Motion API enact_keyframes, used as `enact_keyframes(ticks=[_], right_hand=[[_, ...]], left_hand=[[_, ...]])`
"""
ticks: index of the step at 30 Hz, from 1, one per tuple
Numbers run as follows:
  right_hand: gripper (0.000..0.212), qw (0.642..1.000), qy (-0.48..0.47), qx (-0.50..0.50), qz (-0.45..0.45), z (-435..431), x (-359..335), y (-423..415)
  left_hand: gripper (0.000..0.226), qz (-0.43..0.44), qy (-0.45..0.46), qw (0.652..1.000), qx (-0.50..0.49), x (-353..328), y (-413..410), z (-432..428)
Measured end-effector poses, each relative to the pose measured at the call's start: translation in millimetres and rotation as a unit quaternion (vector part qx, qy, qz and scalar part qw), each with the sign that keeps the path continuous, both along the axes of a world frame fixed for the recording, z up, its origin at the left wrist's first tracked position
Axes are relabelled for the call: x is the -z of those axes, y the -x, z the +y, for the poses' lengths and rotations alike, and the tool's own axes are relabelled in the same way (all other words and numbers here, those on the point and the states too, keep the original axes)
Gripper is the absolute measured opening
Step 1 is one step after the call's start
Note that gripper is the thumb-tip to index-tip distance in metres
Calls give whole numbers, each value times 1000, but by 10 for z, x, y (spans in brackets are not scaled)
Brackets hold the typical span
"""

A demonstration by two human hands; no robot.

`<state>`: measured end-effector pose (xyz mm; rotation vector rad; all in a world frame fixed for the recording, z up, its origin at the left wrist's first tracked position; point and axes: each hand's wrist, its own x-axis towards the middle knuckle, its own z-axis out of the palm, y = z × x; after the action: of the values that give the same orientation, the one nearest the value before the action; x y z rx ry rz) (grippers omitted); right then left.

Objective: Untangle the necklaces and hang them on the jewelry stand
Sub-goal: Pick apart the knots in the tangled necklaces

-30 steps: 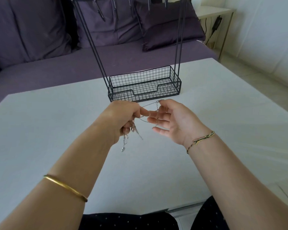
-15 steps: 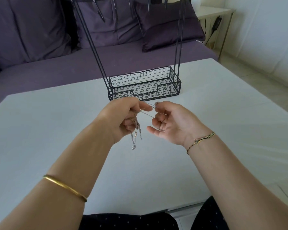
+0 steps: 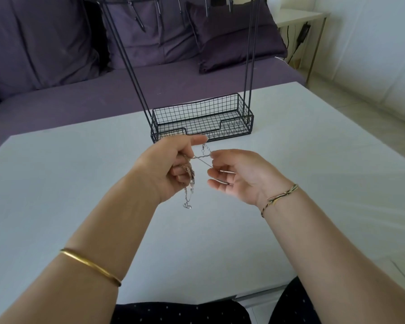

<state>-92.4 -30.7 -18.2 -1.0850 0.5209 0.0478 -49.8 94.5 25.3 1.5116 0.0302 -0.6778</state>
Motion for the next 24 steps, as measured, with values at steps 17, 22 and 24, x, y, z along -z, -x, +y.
enact_keyframes(ticks=[17, 22, 24], right_hand=[[4, 995, 93, -4, 37, 17, 3, -43], [7, 996, 83, 1, 24, -20, 29, -48], [6, 999, 18, 17, 23, -40, 20, -38]], left_hand=[[53, -8, -21, 995, 96, -13, 31, 0], [55, -15, -20, 995, 98, -18, 41, 2], [55, -18, -23, 995, 96, -18, 41, -4]])
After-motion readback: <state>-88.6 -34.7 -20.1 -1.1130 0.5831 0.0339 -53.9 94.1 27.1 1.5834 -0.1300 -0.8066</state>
